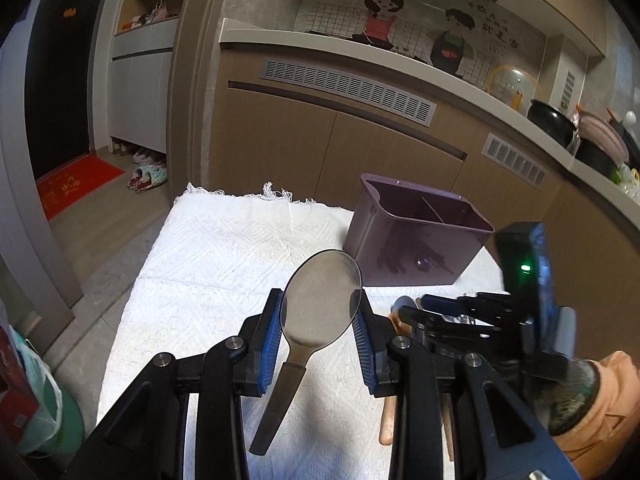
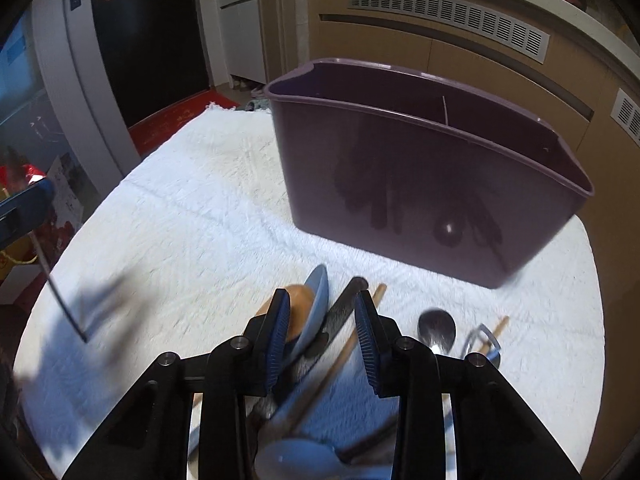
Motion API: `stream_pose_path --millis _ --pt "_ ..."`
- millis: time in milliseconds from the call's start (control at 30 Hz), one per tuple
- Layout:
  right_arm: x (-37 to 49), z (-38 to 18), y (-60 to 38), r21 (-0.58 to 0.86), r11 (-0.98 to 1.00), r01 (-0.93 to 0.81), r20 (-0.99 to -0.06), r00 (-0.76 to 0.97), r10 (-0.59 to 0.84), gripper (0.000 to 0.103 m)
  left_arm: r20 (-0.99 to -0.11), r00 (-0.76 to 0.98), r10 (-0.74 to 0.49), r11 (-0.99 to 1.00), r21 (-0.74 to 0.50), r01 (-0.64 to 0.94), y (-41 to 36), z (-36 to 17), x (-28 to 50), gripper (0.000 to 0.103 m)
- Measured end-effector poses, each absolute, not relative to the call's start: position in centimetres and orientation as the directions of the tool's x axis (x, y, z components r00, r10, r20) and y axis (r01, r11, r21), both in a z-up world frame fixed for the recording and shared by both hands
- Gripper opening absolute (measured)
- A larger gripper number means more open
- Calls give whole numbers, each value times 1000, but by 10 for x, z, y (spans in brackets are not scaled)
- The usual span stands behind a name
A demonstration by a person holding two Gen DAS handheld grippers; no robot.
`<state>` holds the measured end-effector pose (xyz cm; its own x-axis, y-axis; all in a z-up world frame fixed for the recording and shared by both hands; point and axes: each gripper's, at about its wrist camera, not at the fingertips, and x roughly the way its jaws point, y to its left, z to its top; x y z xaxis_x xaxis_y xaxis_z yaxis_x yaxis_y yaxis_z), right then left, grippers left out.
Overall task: Organize utensils
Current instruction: 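Lift both held spoons and carry them over the purple utensil holder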
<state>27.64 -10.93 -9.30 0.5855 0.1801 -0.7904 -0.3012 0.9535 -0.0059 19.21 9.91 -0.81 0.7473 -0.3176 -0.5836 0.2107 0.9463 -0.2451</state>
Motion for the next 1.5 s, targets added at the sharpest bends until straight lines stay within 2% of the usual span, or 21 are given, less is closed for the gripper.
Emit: stream_pose_path --millis 67,167,200,400,533,700,800,1000,1167,1200,1267,1400,1500 --pt "283 -97 -106 -5 954 -301 -798 576 177 33 -586 743 -324 944 -256 209 101 -9 193 30" --pt "285 -100 -106 10 950 -313 -807 558 192 13 -592 737 -327 942 -264 206 101 -10 192 30" --pt "282 -97 -107 0 949 -316 -802 566 189 12 -594 736 -325 943 -263 205 101 -10 192 30" --pt "251 -62 -125 2 946 -325 -737 639 222 10 -594 734 -330 944 -233 235 89 -5 190 30" --pt "231 -41 -146 -20 954 -300 -705 681 199 8 -692 641 -332 936 -160 312 70 -26 210 33" --pt "211 -34 -172 -24 962 -273 -697 694 180 8 -812 533 -239 947 -73 314 57 -61 252 34" --pt "203 -36 -181 -4 962 -271 -697 691 192 8 -852 475 -219 949 -72 309 50 -74 275 34" --pt "199 -47 -199 18 964 -266 -710 675 200 8 -886 447 -125 955 15 296 37 -89 305 35" --pt "197 -55 -208 33 962 -271 -716 665 213 8 -896 427 -124 959 3 285 37 -89 312 35" --pt "198 -55 -210 38 962 -271 -715 666 215 8 -895 428 -122 960 3 280 37 -88 312 30" --pt "197 -53 -212 44 962 -268 -710 670 219 8 -887 449 -110 966 11 259 38 -83 307 30" --pt "189 -41 -214 18 963 -269 -674 708 210 8 -824 534 -188 962 -44 271 35 -46 274 29" --pt "182 -29 -213 -14 964 -267 -645 739 195 8 -734 626 -264 946 -72 315 30 -2 239 29"
